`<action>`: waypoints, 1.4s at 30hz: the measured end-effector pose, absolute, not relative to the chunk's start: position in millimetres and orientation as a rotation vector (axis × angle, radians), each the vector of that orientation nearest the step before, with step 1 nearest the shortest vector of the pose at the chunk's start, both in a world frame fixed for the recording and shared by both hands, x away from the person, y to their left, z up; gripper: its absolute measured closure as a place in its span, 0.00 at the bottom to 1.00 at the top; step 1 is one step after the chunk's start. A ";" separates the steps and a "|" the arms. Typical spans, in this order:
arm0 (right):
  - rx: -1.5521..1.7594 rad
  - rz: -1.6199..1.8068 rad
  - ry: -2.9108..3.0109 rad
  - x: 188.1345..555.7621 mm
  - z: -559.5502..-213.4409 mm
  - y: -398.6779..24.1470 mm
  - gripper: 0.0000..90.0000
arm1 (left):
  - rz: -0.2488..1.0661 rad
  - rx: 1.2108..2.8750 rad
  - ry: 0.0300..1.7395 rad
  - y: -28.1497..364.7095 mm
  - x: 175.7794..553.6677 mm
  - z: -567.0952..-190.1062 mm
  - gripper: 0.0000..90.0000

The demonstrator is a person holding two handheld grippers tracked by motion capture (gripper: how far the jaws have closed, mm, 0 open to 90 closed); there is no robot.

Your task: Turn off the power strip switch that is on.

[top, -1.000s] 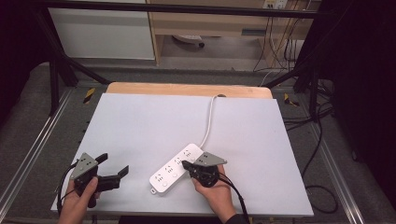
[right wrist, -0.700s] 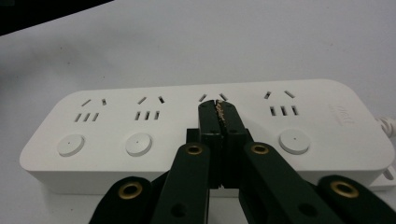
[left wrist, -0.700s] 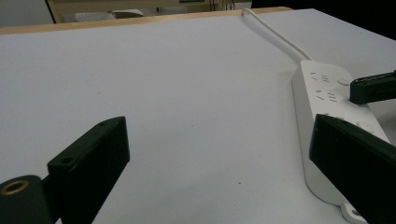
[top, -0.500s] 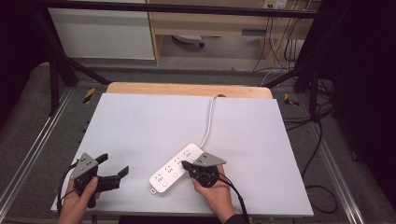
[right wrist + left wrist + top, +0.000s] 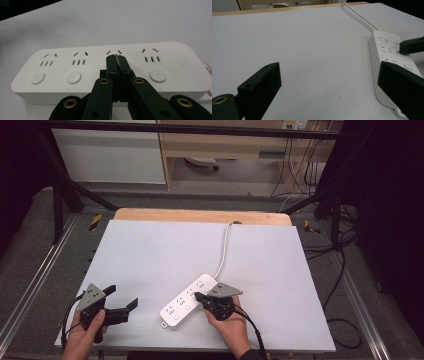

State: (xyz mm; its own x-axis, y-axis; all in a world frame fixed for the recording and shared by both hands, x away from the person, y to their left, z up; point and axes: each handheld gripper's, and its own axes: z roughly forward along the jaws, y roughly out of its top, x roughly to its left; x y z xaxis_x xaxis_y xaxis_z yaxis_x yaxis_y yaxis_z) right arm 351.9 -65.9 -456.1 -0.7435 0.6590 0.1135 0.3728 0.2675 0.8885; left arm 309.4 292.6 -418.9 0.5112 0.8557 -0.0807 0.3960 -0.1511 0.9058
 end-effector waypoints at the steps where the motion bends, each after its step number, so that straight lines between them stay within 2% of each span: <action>1: 0.955 1.469 2.262 352.1 -456.2 -66.0 1.00 | 0.577 1.754 1.056 292.6 309.4 -418.9 0.05; 42: 0.921 1.430 2.276 352.4 -454.6 -63.1 1.00 | 0.574 1.776 1.062 291.8 309.9 -420.8 0.05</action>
State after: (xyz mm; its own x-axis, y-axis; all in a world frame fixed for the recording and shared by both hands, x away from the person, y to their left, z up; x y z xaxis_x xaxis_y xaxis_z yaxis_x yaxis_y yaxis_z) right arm 352.4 -63.1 -454.6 -0.7498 0.6565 0.0825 0.3591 0.2990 0.8841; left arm 309.9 291.8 -420.8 0.5119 0.8559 -0.0731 0.4082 -0.1675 0.8974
